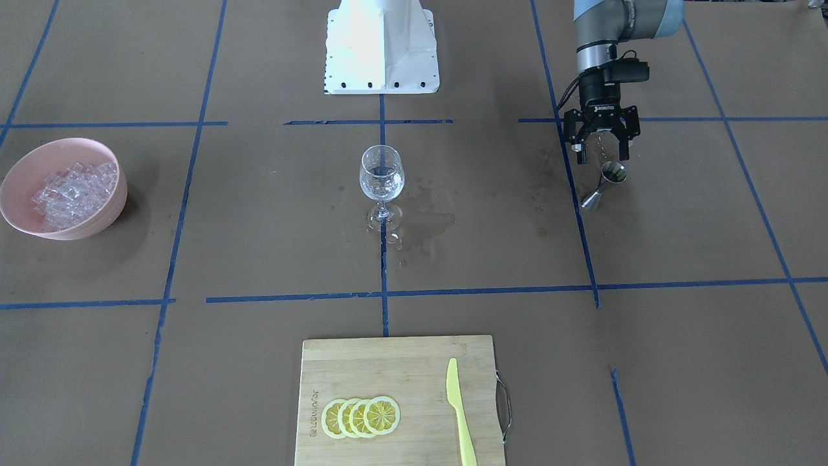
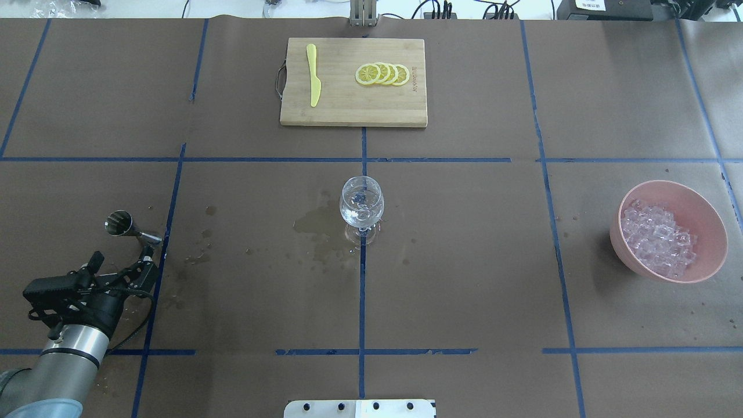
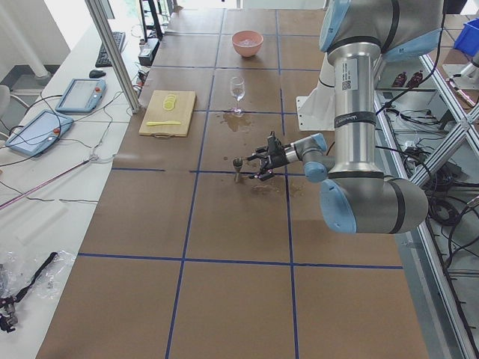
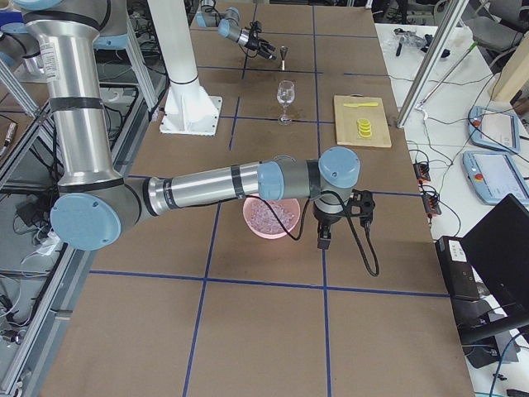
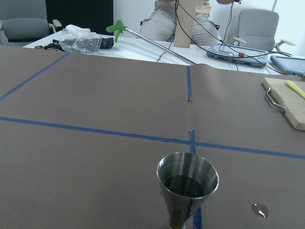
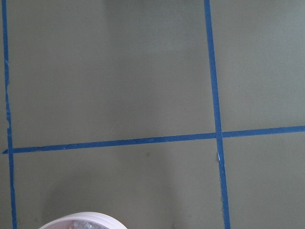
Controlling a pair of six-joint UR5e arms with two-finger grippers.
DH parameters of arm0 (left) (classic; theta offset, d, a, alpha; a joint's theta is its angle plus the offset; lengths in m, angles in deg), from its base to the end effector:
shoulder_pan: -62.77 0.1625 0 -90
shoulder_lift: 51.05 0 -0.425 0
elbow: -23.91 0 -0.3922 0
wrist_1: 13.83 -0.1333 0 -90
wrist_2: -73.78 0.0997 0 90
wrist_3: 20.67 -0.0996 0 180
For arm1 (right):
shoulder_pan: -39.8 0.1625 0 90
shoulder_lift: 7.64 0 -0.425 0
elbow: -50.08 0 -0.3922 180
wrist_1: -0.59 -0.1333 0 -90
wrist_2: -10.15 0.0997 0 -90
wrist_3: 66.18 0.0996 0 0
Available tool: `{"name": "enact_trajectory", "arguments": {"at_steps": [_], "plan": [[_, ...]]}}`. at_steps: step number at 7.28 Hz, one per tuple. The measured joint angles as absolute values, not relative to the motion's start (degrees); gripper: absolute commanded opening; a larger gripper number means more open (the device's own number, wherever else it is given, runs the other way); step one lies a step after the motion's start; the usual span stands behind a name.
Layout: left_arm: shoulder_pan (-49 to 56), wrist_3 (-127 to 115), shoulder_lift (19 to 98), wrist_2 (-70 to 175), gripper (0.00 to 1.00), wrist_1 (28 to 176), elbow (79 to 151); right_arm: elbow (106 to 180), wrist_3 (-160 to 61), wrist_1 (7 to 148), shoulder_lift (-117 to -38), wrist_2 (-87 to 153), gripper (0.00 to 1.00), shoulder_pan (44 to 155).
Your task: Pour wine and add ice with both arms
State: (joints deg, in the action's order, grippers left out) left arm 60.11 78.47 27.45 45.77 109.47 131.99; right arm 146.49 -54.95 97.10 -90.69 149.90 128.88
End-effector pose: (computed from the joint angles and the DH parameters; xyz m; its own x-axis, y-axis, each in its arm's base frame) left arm 0.4007 -0.2401 0.5060 0.6635 -0.1055 -0.7407 0.7016 0.4316 0.5670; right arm 0.0486 -0.5405 0.5458 0.6353 0.0939 0.7665 -0.1099 0.9935 -0.0306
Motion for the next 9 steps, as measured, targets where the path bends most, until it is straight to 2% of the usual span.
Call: {"name": "enact_trajectory", "arguments": {"at_steps": [6,9], "plan": [[59.94,78.47,32.58,52.51,0.98,109.28,123.58,147.93,-53.70,97.19,-90.61,150.07,1.00,128.75],[58.61,78.47,33.72,52.93,0.96,109.32,122.66,148.01,-53.62,97.19,-90.66,150.11,1.00,128.75]]}}
